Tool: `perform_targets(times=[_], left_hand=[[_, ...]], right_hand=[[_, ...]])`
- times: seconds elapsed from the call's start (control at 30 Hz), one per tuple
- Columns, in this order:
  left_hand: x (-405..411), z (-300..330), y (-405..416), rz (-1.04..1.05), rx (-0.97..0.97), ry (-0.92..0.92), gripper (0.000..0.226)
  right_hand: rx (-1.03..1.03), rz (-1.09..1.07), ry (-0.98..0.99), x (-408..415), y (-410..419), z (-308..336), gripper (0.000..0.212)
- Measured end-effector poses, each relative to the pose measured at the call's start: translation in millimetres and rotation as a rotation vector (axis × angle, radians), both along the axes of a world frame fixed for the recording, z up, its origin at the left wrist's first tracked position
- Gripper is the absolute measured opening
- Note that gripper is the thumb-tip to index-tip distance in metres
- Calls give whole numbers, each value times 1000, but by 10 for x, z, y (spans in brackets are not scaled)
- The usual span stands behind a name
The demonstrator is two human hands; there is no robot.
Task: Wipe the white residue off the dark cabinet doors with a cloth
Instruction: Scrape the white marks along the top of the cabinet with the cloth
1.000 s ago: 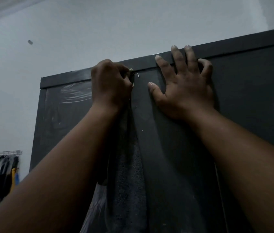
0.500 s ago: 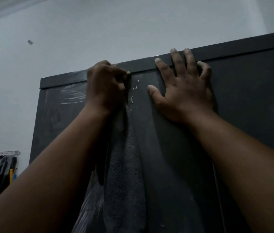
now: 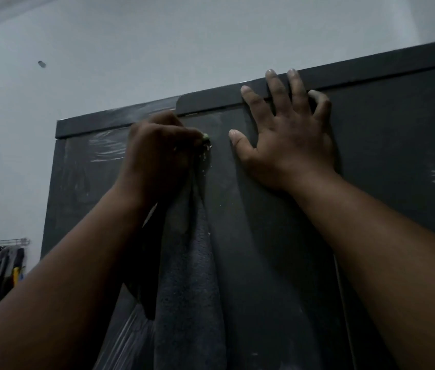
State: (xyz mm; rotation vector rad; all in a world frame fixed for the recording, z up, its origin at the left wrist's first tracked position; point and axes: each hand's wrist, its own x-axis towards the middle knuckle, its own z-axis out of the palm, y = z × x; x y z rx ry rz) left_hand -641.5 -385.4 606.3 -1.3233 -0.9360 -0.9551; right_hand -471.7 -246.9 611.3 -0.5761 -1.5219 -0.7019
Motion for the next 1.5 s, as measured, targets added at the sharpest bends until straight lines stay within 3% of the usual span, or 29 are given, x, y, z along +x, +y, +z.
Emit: perform_targets(times=[0.2, 0.43, 0.57, 0.77, 0.97, 1.1, 1.3, 1.5], left_hand=[[106, 145, 74, -3, 101, -184, 20], [89, -335, 150, -25, 68, 6, 9], [-57, -564, 88, -15, 103, -59, 10], [141, -238, 172, -36, 185, -215, 11], [146, -520, 160, -28, 62, -44, 9], [3, -757, 63, -34, 46, -81, 9], [115, -250, 112, 0, 189, -284, 17], [295, 41, 212, 40, 149, -247, 18]], right_hand=[[9, -13, 2, 1, -2, 5, 75], [5, -14, -9, 18, -17, -10, 76], [9, -19, -8, 19, -22, -23, 74], [9, -17, -6, 14, -19, -19, 75], [20, -26, -3, 17, -13, -27, 76], [22, -25, 3, 3, -3, -60, 76], [24, -13, 14, -6, -2, -67, 76], [24, -13, 0, 4, -5, -70, 77]])
